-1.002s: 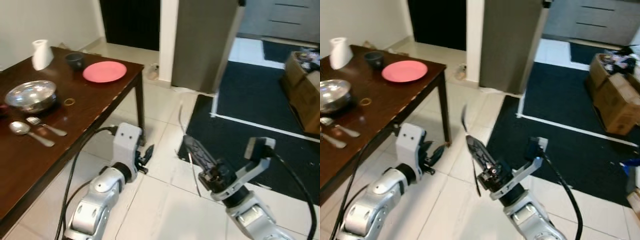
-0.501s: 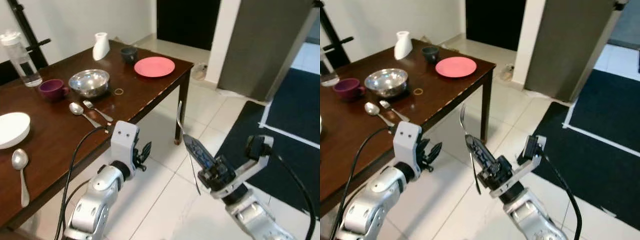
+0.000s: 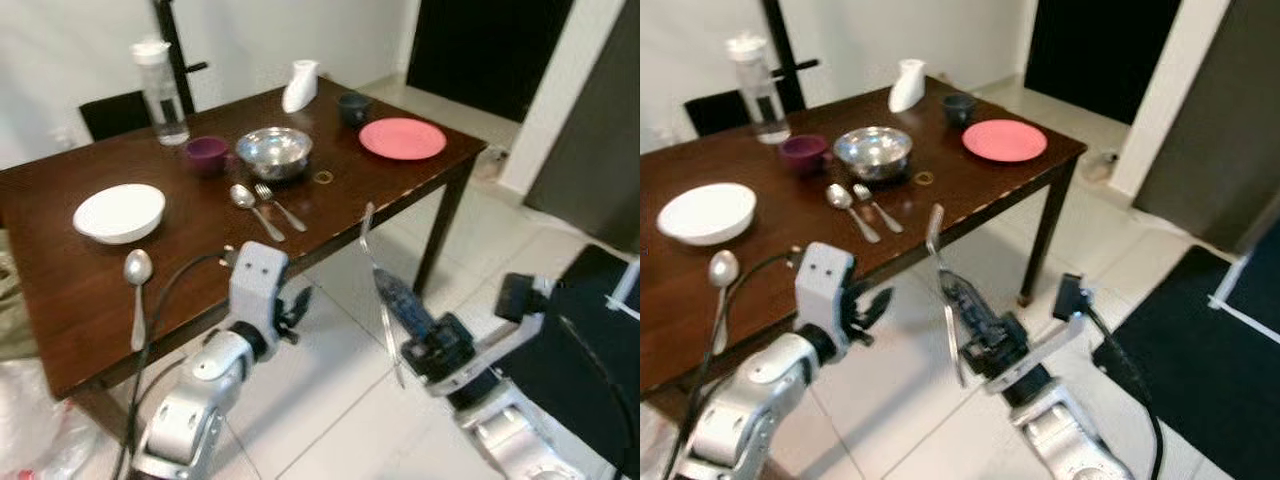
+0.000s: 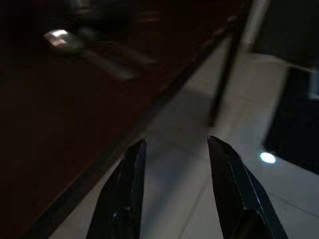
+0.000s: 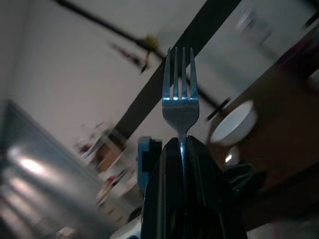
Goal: Setting the table
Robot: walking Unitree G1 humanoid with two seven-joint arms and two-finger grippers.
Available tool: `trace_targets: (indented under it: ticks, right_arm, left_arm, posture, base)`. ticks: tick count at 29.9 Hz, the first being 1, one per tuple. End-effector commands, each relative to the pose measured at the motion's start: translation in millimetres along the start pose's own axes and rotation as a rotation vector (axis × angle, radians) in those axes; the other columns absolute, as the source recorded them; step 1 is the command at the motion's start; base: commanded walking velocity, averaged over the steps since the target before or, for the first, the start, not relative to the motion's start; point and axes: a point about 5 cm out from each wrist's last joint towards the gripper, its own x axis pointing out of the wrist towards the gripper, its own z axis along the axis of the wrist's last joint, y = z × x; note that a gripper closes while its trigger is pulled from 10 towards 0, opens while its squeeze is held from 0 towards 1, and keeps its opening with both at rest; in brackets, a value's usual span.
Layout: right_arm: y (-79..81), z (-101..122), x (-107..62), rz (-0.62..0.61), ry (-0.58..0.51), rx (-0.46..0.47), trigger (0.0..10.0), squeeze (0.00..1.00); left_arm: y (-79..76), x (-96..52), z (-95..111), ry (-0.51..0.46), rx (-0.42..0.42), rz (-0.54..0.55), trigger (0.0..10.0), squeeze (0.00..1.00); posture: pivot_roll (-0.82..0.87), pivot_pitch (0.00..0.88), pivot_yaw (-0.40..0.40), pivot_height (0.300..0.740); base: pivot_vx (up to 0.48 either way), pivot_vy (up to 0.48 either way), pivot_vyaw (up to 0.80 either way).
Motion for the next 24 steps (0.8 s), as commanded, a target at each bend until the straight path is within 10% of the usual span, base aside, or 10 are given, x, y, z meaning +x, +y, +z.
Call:
trace_targets:
  ticks: [1,24]
  right_arm:
    - [-1.7,-0.4,-2.6,-0.012,0.000,-0.001,10.0,0.00]
    - [-14.2,11.0,0.7,-0.132,-0.081,-0.062,10.0,0.00]
  left_arm:
    - [0.6,-0.3,-8.2,0.043,0.001,0.011,10.0,0.00]
    - [14.7,9.8,-2.7,0.044,0.042,0.106,10.0,0.00]
  posture:
    - [0.01,0.113,0.086,0.740]
    - [0.01,0.116,0.088,0.740]
  base:
    - [0.000,0.000,0.78]
    - [0.000,0.000,0.78]
